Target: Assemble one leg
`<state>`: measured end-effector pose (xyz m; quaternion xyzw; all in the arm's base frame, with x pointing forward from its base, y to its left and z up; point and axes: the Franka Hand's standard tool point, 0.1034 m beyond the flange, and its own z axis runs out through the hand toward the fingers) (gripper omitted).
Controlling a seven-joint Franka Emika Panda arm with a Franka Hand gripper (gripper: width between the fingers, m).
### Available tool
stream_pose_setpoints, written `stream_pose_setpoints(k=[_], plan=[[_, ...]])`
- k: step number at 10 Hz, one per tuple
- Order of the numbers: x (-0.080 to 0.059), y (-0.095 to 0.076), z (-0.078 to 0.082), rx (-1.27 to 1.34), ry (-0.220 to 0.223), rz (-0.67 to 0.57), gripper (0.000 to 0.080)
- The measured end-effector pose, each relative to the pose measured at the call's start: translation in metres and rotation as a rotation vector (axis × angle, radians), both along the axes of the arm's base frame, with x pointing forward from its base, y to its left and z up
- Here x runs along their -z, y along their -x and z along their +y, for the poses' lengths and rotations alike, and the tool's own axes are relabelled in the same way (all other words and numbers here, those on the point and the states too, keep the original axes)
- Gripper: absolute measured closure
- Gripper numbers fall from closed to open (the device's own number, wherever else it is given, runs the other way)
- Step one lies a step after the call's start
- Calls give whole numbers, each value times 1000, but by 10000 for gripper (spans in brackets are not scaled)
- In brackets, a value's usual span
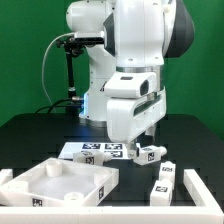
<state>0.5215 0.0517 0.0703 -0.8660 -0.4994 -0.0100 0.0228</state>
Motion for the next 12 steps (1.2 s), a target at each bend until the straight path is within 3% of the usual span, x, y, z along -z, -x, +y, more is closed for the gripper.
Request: stream_pose_setpoints(k=[6,7,10,11,12], plan=[[1,0,-1,2,1,1,150],[0,-3,-2,130,-6,-12,150],[-13,-16,37,522,-6,35,150],[-19,-28,38,599,-31,30,150],[-18,-32,36,565,-60,-58,150]])
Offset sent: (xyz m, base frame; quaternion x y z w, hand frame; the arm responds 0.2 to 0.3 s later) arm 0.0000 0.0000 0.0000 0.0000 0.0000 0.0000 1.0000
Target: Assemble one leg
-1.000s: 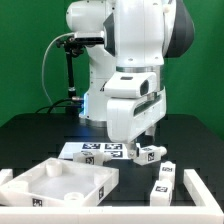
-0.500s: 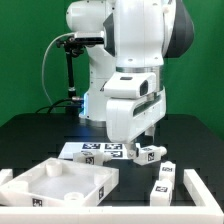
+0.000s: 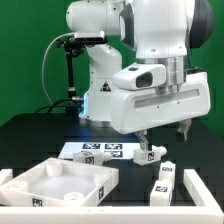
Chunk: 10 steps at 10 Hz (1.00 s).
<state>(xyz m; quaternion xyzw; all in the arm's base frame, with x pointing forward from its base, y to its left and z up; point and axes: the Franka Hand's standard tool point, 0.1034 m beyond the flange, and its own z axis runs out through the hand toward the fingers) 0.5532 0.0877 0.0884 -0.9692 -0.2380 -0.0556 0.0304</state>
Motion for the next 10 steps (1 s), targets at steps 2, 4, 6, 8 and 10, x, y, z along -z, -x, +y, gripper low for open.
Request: stream_pose_setpoints(k=[2,4,6,8,10], plan=[[4,8,-1,-2,2,7,150],[5,8,-1,11,1,9,150],[18,16,3,204,-12,51,150],[36,26,15,279,-18,79,150],[50,32,19,291,-22,87,150]])
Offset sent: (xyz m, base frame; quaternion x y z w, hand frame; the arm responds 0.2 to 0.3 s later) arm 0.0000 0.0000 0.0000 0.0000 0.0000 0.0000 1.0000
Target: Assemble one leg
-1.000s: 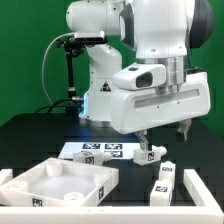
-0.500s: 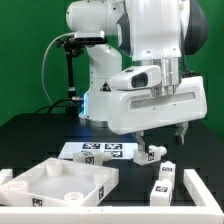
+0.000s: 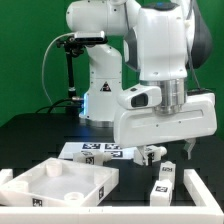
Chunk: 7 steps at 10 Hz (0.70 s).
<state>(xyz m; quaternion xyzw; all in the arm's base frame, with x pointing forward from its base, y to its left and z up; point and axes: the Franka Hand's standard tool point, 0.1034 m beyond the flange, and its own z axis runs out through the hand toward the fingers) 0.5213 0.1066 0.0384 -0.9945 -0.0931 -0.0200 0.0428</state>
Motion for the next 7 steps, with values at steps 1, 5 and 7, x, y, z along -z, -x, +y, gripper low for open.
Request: stream_pose_setpoints(k=[1,5,7], plan=[[7,5,6,-7,0,-3,150],[19,9,4,-7,-1,-24,150],[19,9,4,-7,-1,-24,394]])
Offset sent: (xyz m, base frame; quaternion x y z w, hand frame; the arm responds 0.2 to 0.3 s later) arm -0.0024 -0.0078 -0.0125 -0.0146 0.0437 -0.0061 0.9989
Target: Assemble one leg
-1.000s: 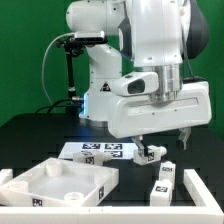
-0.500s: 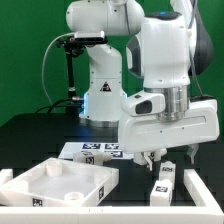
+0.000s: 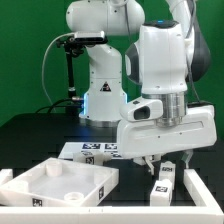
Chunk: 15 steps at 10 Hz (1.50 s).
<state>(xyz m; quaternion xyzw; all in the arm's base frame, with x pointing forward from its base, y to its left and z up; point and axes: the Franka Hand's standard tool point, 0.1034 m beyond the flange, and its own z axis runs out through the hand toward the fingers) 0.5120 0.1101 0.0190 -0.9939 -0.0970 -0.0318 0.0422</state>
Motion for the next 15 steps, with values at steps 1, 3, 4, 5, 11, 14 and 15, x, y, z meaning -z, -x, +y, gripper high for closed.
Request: stream_pose_setpoints(k=[1,3,4,5,11,14,15], plan=[[0,0,0,0,0,0,394],[0,0,0,0,0,-1,521],[-1,2,1,17,-1,2,521],[-2,20,7,81,2,27,521],[-14,83,32,184,17,74,519],[-13,86,32,191,16,74,519],[-8,95,32,198,14,76,519]])
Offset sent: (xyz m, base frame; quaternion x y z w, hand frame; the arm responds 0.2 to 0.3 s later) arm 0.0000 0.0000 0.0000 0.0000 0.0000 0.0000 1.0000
